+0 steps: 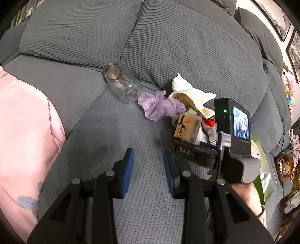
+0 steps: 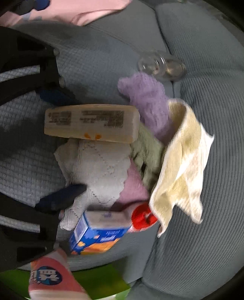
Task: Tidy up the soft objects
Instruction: 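Grasp the small printed box from the pile with the right gripper, then lift the printed box with the right gripper, dragging the mauve washcloth out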
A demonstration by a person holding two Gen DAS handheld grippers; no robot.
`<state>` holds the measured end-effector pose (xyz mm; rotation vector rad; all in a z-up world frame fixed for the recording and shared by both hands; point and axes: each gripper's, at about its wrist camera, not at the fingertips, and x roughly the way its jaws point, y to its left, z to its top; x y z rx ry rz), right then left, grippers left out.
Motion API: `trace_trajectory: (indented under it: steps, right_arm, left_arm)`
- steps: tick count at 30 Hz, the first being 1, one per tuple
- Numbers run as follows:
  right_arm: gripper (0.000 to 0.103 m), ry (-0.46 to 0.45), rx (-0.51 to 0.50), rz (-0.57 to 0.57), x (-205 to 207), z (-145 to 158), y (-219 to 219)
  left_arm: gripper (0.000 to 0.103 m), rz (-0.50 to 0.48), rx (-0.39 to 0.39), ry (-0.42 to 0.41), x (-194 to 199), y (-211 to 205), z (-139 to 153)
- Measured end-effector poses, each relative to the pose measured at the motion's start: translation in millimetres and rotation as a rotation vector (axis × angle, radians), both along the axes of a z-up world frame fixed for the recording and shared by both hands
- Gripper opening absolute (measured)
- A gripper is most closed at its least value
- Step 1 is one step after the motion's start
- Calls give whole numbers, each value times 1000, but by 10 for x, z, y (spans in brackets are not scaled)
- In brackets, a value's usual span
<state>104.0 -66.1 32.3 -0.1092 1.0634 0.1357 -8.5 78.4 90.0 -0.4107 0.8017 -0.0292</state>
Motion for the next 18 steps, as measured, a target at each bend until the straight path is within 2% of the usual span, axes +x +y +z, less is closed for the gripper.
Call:
trace_trajectory:
  steps: [5,11,15,18]
  right_arm:
    - [33,-5,36,15,-70,65,-48]
    - [28,-40,82,36,-306,254,-195]
    - [28,-51,181,35,-524,404,-391]
    - [24,-57,254,77,-713,521,-473]
  left_arm:
    - [30,7,1,3,-3,6,3]
    - [31,13,-3,9,-1,28,-10]
    - [31,17,-7,14,3,34,-9]
    - [32,23,-6,21,3,29,-14]
